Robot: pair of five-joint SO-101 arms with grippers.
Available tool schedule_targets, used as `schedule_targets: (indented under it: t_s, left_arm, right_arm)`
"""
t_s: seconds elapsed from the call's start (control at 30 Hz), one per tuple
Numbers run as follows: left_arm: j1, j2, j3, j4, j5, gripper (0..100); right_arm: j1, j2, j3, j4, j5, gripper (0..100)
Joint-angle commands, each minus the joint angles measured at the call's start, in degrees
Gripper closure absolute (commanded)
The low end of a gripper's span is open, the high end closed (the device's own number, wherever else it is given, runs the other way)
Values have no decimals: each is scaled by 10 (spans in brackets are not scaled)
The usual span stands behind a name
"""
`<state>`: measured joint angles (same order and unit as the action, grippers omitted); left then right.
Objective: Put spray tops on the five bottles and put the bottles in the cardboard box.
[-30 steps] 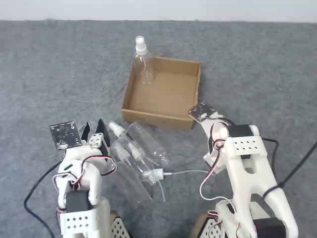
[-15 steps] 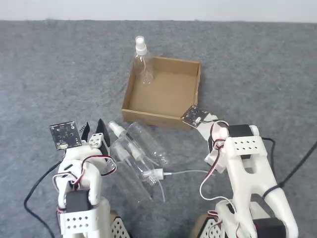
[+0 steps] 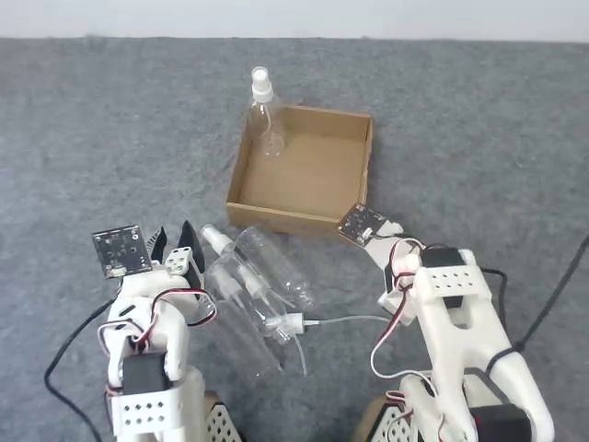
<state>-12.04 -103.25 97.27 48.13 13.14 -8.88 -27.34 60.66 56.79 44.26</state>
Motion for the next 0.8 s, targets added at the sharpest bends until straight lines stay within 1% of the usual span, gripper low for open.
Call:
schedule_targets:
  t_s: [0.0, 0.13, 0.37, 0.6, 0.77]
  left_arm:
    - [2, -10, -7, -2, -4, 870]
    - [2, -10, -7, -2, -4, 870]
    - [2, -10, -7, -2, -4, 870]
    - [2, -10, -7, -2, -4, 870]
    - [2, -10, -7, -2, -4, 870]
  right_arm:
    - [7, 1, -2, -10, 8, 818]
    - [7, -5, -5, -9, 8, 919]
    - [7, -5, -26, 20, 6, 991]
    - [7, -5, -80, 85, 5, 992]
    - [7, -6, -140, 162, -6, 992]
